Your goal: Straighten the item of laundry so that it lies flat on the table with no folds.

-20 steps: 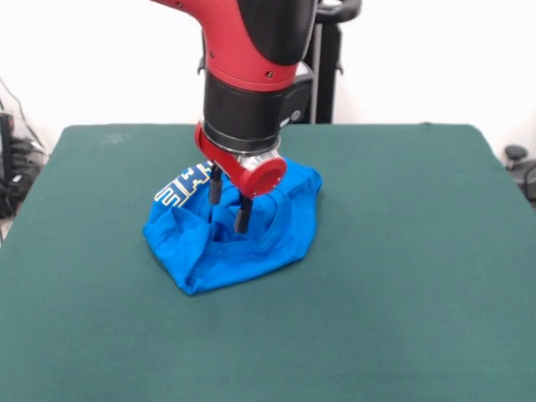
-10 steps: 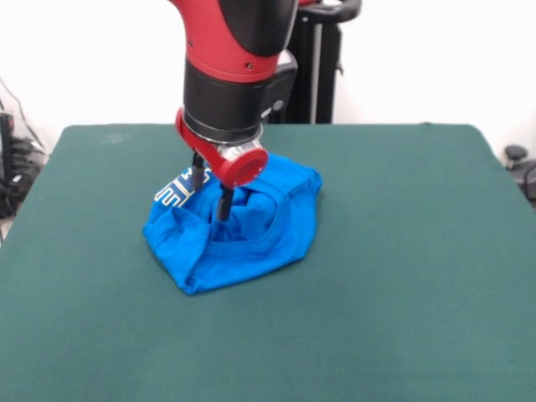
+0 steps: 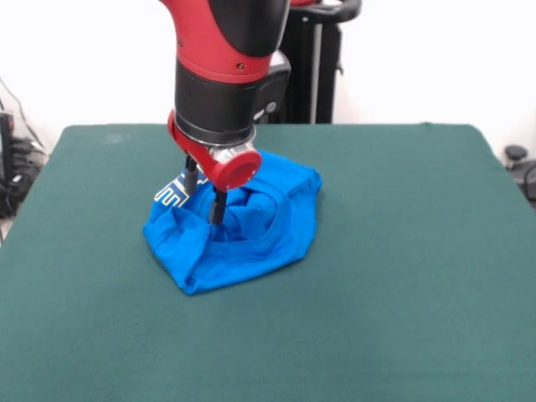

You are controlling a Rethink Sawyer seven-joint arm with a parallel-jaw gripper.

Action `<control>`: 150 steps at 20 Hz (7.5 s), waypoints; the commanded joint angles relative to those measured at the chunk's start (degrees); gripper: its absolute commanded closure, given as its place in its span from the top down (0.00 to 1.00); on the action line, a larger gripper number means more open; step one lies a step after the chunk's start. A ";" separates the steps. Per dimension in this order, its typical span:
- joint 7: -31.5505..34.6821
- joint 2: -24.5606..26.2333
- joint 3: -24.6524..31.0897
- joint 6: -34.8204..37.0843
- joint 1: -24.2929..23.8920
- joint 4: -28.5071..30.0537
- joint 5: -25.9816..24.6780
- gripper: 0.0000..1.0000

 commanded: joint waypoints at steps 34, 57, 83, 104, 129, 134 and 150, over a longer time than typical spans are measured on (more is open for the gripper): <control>8.70 14.53 7.92 -13.38 4.22 1.76 2.94 1.00; 6.85 14.05 9.11 -11.47 3.12 0.25 3.57 0.00; 8.22 0.64 8.05 21.74 3.61 -8.91 6.32 0.00; 8.00 -7.37 8.44 49.94 0.88 -27.48 7.78 0.00; -20.91 -19.26 9.87 20.22 -13.11 4.51 -2.03 0.00; -22.17 -19.27 12.71 12.83 -16.05 9.07 -5.76 0.00; -14.58 -16.28 21.51 2.49 -17.22 18.48 -14.30 0.00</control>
